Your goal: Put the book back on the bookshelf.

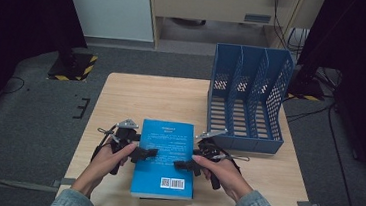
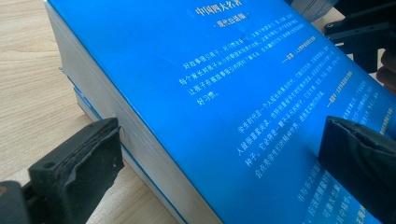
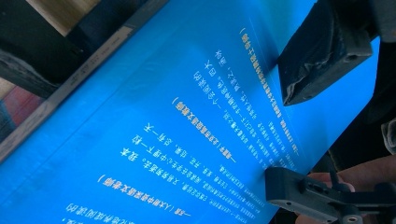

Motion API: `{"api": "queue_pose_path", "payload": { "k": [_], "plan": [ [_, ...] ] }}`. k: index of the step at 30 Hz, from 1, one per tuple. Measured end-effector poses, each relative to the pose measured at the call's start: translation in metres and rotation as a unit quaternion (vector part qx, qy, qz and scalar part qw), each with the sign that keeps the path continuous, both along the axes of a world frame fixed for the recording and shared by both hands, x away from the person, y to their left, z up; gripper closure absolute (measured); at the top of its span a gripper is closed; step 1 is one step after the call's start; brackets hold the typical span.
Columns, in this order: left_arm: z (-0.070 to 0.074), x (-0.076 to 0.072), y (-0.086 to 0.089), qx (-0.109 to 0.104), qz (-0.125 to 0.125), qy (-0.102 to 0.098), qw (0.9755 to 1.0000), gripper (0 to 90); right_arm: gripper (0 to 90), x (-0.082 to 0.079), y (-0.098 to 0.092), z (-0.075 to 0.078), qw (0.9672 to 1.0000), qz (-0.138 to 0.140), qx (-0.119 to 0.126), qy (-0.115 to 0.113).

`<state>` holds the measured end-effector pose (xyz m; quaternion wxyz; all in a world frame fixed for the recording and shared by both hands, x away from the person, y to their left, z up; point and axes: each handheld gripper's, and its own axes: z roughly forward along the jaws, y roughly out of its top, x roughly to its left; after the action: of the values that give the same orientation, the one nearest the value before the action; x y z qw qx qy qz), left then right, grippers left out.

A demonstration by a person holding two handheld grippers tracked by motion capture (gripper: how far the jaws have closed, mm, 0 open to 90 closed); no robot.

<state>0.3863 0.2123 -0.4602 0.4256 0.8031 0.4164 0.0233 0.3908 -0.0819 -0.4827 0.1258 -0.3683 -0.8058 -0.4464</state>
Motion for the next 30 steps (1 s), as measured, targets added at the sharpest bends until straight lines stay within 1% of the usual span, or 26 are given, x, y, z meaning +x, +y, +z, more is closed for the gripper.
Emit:
{"api": "queue_pose_path", "payload": {
  "k": [1, 3, 5, 9, 10, 16, 18, 19, 20, 22, 23, 24, 25, 27, 28, 29, 30],
  "plan": [
    [0.0, 0.0, 0.0, 0.0, -0.001, 0.0, 1.0, 0.0, 0.2, 0.0, 0.0, -0.001, 1.0, 0.002, 0.005, 0.001],
    [-0.001, 0.002, 0.002, -0.005, -0.004, 0.007, 1.0, 0.0, 0.2, 0.001, -0.001, -0.002, 0.9999, 0.006, 0.009, 0.001],
    [-0.002, 0.003, 0.003, -0.009, -0.006, 0.011, 0.9999, 0.0, 0.2, 0.002, -0.001, -0.002, 0.9999, 0.006, 0.01, 0.001],
    [-0.004, 0.004, 0.007, -0.019, -0.015, 0.03, 0.9993, 0.0, 0.3, 0.002, -0.001, -0.002, 0.9999, 0.008, 0.01, 0.001],
    [-0.004, 0.004, 0.007, -0.021, -0.016, 0.03, 0.9992, 0.0, 0.6, 0.003, -0.002, -0.002, 0.9999, 0.01, 0.011, 0.003],
    [-0.004, 0.006, 0.007, -0.019, -0.019, 0.033, 0.9991, 0.0, 2.4, 0.005, -0.003, -0.001, 0.9998, 0.016, 0.012, 0.001],
    [-0.002, 0.006, 0.006, -0.014, -0.019, 0.034, 0.9991, 0.0, 2.9, 0.005, -0.003, 0.0, 0.9998, 0.016, 0.009, 0.003],
    [-0.001, 0.006, 0.006, -0.01, -0.018, 0.034, 0.9992, 0.9, 4.7, 0.005, -0.003, 0.004, 0.9998, 0.017, 0.001, -0.002],
    [0.001, 0.006, 0.006, -0.008, -0.015, 0.032, 0.9993, 0.9, 4.7, 0.005, -0.003, 0.004, 0.9998, 0.017, 0.001, -0.002],
    [0.004, 0.006, 0.01, -0.009, -0.007, 0.034, 0.9994, 6.7, 9.3, 0.005, -0.003, 0.012, 0.9997, 0.013, -0.003, -0.019],
    [0.004, 0.006, 0.01, -0.009, -0.007, 0.034, 0.9994, 9.7, 9.3, 0.005, -0.003, 0.012, 0.9997, 0.013, -0.003, -0.019],
    [0.005, 0.006, 0.013, -0.016, 0.0, 0.036, 0.9992, 9.7, 10.5, 0.005, -0.003, 0.015, 0.9997, 0.011, -0.004, -0.023],
    [0.006, 0.006, 0.016, -0.02, 0.003, 0.035, 0.9992, 17.0, 12.1, 0.007, -0.002, 0.02, 0.9993, 0.008, -0.012, -0.034],
    [0.008, 0.006, 0.017, -0.019, 0.005, 0.031, 0.9993, 21.8, 13.9, 0.009, 0.0, 0.025, 0.9989, 0.007, -0.018, -0.042],
    [0.01, 0.006, 0.018, -0.018, 0.005, 0.029, 0.9994, 24.2, 15.0, 0.01, 0.001, 0.028, 0.9989, 0.004, -0.019, -0.043],
    [0.012, 0.006, 0.018, -0.016, 0.005, 0.028, 0.9995, 27.4, 16.0, 0.012, 0.002, 0.03, 0.9986, 0.003, -0.021, -0.048],
    [0.012, 0.006, 0.018, -0.016, 0.005, 0.028, 0.9995, 29.9, 17.3, 0.013, 0.003, 0.032, 0.9986, 0.001, -0.021, -0.048]
  ]
}}
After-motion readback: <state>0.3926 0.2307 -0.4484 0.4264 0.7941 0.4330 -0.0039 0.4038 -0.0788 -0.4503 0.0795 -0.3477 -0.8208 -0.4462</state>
